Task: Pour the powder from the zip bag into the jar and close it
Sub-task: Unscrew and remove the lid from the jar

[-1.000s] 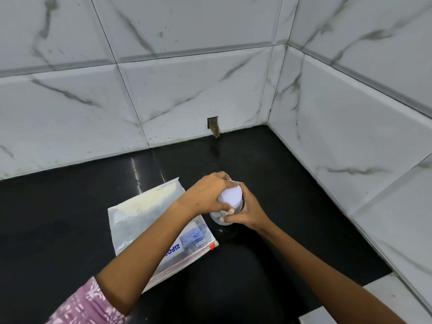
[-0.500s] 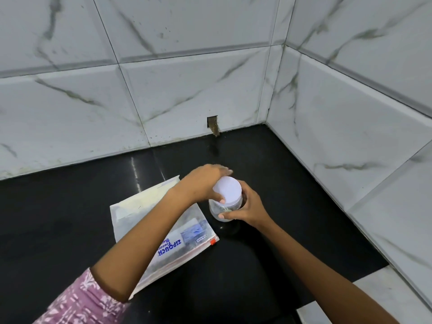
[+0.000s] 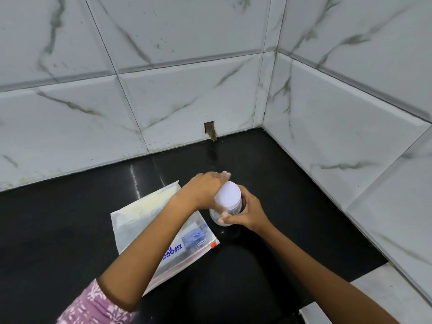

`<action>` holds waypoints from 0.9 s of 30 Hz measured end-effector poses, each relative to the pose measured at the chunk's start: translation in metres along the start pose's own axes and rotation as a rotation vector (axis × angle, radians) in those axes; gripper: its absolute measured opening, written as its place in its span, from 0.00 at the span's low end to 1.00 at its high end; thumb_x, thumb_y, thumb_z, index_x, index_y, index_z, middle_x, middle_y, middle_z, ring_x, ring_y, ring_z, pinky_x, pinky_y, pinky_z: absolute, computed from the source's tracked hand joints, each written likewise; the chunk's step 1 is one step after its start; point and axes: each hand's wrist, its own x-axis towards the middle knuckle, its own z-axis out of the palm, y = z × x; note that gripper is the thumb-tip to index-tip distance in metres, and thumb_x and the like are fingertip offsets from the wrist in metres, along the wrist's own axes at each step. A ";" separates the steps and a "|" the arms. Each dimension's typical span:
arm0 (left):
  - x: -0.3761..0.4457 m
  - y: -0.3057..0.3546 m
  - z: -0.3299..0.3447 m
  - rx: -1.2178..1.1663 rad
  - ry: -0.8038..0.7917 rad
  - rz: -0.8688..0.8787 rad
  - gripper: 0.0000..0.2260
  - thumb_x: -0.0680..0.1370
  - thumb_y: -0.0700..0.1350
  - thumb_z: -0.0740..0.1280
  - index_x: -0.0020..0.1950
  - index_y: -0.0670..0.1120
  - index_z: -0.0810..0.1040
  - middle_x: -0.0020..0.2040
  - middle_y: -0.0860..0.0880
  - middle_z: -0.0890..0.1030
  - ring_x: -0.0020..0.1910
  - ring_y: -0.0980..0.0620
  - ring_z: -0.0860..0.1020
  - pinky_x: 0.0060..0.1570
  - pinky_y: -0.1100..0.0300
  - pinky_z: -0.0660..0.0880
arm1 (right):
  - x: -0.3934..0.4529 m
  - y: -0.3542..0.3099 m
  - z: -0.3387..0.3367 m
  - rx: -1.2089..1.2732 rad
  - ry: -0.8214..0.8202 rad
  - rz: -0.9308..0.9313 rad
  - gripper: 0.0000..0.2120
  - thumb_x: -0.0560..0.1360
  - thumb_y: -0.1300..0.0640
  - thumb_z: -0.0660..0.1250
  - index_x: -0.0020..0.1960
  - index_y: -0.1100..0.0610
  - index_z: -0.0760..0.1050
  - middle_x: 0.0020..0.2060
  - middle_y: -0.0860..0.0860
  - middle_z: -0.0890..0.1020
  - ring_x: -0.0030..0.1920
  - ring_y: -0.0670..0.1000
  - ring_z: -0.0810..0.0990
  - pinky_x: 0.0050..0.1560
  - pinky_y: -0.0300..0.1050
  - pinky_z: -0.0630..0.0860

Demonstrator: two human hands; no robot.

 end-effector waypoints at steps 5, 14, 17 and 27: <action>0.005 0.012 0.003 0.046 0.055 0.144 0.34 0.71 0.47 0.74 0.74 0.56 0.63 0.72 0.47 0.68 0.69 0.46 0.67 0.63 0.51 0.71 | -0.002 0.001 -0.003 -0.010 0.000 0.030 0.39 0.54 0.55 0.84 0.62 0.46 0.72 0.54 0.42 0.81 0.57 0.43 0.80 0.53 0.37 0.78; -0.002 0.021 0.017 -0.029 0.351 -0.037 0.28 0.73 0.61 0.66 0.70 0.55 0.63 0.62 0.43 0.69 0.58 0.46 0.70 0.54 0.56 0.71 | -0.007 -0.004 0.002 -0.008 -0.006 0.051 0.39 0.56 0.51 0.82 0.64 0.44 0.69 0.55 0.43 0.81 0.56 0.44 0.80 0.55 0.45 0.80; -0.010 0.017 0.014 -0.274 0.454 -0.111 0.29 0.73 0.62 0.66 0.71 0.55 0.62 0.62 0.44 0.70 0.58 0.47 0.73 0.54 0.54 0.75 | -0.010 -0.007 0.001 -0.012 -0.010 0.042 0.38 0.57 0.50 0.82 0.62 0.46 0.69 0.53 0.43 0.81 0.54 0.44 0.81 0.53 0.44 0.80; -0.038 0.009 0.027 -1.547 0.423 -0.180 0.18 0.78 0.56 0.63 0.64 0.49 0.74 0.52 0.47 0.80 0.47 0.53 0.80 0.41 0.65 0.77 | -0.003 -0.074 -0.010 -0.131 0.010 -0.297 0.44 0.64 0.48 0.79 0.74 0.53 0.61 0.72 0.47 0.68 0.70 0.42 0.67 0.67 0.32 0.67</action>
